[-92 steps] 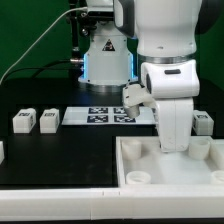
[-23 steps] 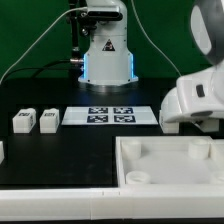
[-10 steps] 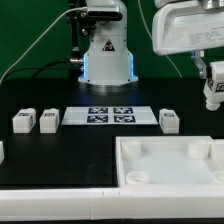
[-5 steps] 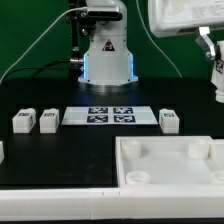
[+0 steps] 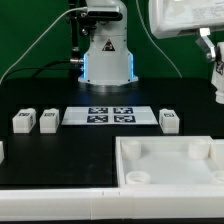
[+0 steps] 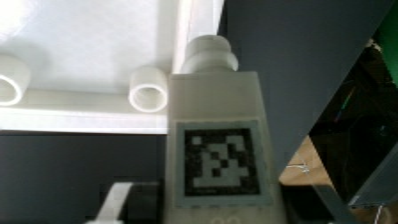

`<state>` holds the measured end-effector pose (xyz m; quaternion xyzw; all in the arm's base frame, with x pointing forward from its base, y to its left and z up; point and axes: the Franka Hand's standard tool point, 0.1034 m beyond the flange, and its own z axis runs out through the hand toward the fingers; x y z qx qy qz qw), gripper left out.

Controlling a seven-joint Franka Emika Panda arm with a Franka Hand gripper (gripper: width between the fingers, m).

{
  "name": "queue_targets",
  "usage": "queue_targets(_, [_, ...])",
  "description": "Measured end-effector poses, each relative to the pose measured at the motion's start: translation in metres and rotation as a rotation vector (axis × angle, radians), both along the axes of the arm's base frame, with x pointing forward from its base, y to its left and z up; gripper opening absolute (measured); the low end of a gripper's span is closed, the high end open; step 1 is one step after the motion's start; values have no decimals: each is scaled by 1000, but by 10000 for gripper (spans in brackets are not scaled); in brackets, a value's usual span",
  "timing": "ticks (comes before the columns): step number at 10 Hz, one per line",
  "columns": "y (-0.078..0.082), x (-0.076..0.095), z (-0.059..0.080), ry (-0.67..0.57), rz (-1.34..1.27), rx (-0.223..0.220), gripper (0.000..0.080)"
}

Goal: Assemble one leg

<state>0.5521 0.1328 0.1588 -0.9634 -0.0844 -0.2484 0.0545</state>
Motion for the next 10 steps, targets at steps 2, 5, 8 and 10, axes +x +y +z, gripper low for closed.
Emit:
queue_targets(2, [-12,39,-10,-45,13,-11,293])
queue_targets(5, [-15,55,-22,-70,9,-7,293])
queue_targets(8, [-15,55,-22,-70,9,-8,293])
queue_targets(10, [-21,59,-28,-110,7,-12,293])
